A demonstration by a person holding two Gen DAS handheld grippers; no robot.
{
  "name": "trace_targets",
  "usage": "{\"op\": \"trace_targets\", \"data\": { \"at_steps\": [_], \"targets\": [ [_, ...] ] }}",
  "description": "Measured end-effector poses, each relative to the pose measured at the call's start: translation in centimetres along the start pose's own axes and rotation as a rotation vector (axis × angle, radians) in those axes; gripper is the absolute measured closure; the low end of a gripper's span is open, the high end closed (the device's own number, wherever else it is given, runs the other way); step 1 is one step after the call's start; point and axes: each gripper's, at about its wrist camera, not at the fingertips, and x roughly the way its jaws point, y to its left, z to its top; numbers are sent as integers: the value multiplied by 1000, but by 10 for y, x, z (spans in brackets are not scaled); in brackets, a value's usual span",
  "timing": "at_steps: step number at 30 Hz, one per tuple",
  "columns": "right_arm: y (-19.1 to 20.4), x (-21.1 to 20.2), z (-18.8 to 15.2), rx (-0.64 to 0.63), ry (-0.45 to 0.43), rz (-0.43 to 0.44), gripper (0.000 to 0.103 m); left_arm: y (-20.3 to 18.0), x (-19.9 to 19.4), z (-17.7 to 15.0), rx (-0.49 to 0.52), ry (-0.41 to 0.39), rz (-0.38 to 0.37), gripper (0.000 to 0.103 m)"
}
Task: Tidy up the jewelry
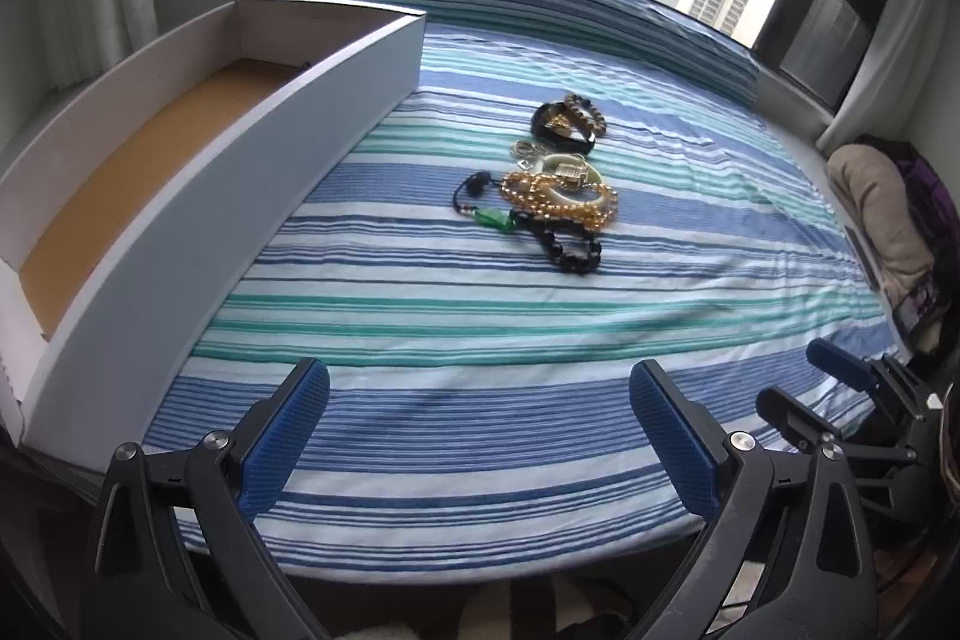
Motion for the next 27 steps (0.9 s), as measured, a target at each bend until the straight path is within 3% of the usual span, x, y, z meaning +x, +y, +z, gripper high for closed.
{"op": "trace_targets", "data": {
  "at_steps": [8, 13, 27],
  "targets": [
    [3, -3, 0, 22, -6, 57, 26, -7, -2, -6, 36, 1, 13, 3],
    [4, -4, 0, 35, -12, 73, 26, -14, -5, -6, 93, -24, 60, 3],
    [7, 1, -4, 32, 12, 67, 26, -10, 0, -7, 76, -8, 49, 3]
  ]
}}
